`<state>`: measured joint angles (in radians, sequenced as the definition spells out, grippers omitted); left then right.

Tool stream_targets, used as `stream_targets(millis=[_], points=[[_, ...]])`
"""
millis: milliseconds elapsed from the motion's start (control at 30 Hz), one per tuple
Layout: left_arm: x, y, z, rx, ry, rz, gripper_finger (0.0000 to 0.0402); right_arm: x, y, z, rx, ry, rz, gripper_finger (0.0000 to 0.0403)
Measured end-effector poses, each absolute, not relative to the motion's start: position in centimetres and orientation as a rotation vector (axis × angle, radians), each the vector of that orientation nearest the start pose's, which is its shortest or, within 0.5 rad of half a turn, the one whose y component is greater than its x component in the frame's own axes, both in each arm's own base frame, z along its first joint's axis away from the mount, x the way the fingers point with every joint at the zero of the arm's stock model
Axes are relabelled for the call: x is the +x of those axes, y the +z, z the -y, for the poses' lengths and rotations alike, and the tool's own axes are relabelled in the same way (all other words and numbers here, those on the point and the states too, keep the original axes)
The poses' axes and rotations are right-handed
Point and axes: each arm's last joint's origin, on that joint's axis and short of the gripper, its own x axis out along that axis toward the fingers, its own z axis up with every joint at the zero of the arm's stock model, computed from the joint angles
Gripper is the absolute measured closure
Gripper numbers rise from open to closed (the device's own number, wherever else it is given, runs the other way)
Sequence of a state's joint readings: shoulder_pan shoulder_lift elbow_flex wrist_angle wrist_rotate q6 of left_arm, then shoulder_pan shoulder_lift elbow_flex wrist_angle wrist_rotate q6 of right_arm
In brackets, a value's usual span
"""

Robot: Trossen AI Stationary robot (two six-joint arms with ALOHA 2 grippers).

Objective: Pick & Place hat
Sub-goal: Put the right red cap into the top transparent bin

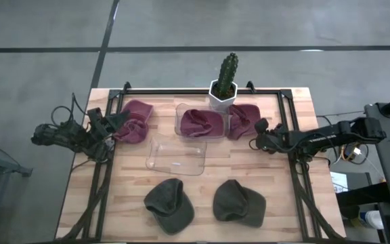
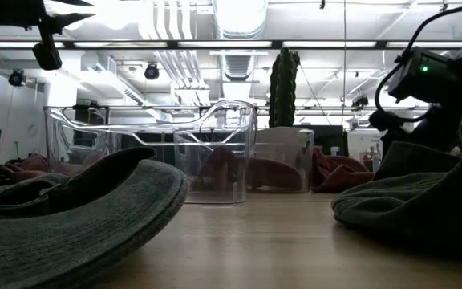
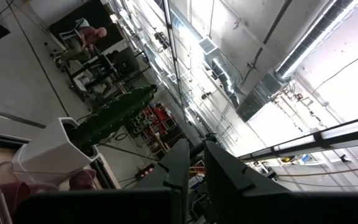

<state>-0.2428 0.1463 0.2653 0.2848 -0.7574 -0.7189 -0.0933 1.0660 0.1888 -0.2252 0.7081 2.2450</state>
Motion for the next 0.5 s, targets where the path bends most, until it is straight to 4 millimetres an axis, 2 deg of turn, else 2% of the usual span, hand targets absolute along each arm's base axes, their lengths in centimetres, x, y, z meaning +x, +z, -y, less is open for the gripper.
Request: stream_targets(millis=[233,500], points=[[7.92,26.54,-0.1,-0.89,0.365,0.531,0.0358,13.44,10.21,3.38,1.553,-1.449,0.21,0.02],[7.92,26.54,-0.1,-0.914,0.359,0.537,0.0358,13.49,10.31,3.92,1.556,-1.464,0.22,0.0302]])
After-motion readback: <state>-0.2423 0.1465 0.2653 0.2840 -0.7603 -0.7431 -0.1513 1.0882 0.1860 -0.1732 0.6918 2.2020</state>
